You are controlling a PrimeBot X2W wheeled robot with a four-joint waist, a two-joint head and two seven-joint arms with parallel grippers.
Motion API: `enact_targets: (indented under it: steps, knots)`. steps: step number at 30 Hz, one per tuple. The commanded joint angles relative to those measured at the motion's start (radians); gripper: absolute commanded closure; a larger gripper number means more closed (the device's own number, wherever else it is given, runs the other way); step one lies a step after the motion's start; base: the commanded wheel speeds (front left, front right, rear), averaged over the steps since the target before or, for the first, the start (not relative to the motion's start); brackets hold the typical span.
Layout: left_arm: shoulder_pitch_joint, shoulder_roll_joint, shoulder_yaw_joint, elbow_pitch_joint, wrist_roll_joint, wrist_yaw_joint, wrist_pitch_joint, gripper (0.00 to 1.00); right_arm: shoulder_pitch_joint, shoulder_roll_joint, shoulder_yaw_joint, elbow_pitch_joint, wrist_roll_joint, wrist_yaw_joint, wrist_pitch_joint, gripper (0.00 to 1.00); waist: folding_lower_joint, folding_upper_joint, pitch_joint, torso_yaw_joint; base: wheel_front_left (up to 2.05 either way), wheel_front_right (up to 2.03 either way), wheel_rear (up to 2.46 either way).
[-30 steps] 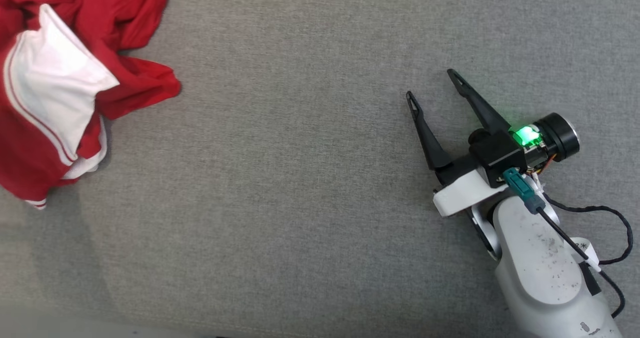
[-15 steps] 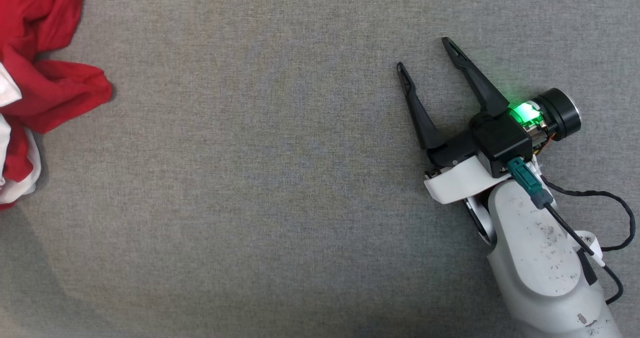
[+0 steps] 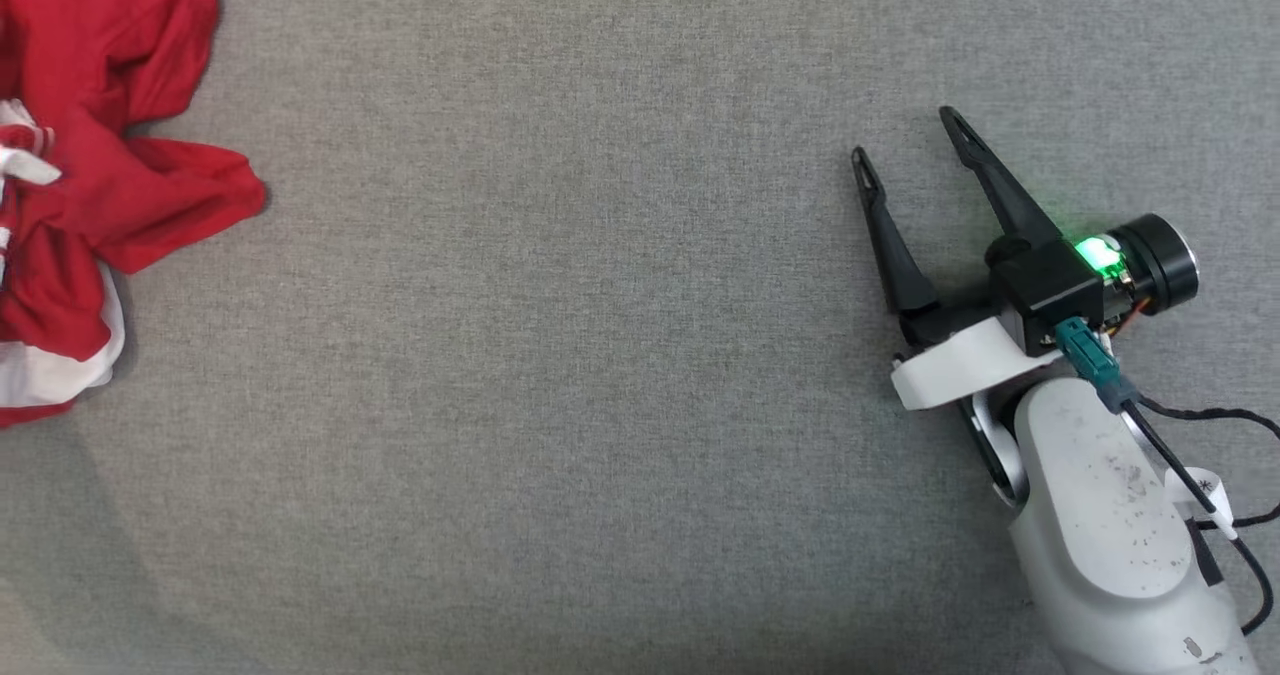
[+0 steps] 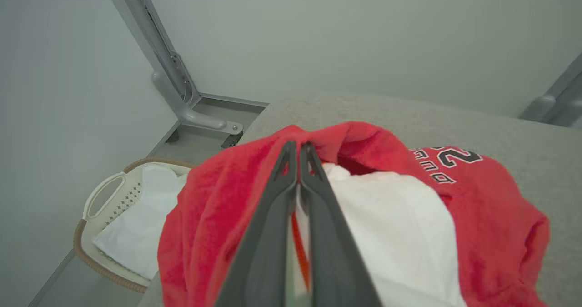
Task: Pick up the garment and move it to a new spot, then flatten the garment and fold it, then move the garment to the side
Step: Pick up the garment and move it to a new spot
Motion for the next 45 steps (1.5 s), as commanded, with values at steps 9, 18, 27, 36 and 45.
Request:
enact_targets:
  steps: [9,18,27,36,45]
  knots:
    - [-0.012,-0.092,0.294,-0.204,0.275,-0.003,-0.003,1.00,0.107,-0.014,-0.033,0.032,0.050,-0.002,0.007,0.00,0.0000,0.0000,-0.178,-0.004,0.00,0.00,0.00]
    - [0.029,-0.238,0.293,-0.505,0.400,-0.003,-0.003,1.00,0.179,-0.014,-0.028,0.028,0.100,-0.002,0.007,0.00,0.0000,0.0000,-0.282,-0.078,0.00,0.00,0.00]
    - [0.086,-0.452,0.226,-0.642,0.405,-0.003,-0.003,1.00,0.234,-0.013,-0.014,0.013,0.131,-0.002,0.007,0.00,0.0000,0.0000,-0.328,-0.213,0.00,0.00,0.00]
    - [0.200,-0.620,0.152,-0.594,0.443,-0.003,-0.003,1.00,0.271,-0.013,-0.004,0.000,0.135,-0.002,0.007,0.00,0.0000,0.0000,-0.336,-0.311,0.00,0.00,0.00]
    - [0.379,-0.584,0.225,-0.465,0.611,-0.003,-0.003,0.00,0.287,-0.013,-0.014,0.008,0.133,-0.002,0.007,0.00,0.0000,0.0000,-0.366,-0.289,0.00,0.00,0.00]
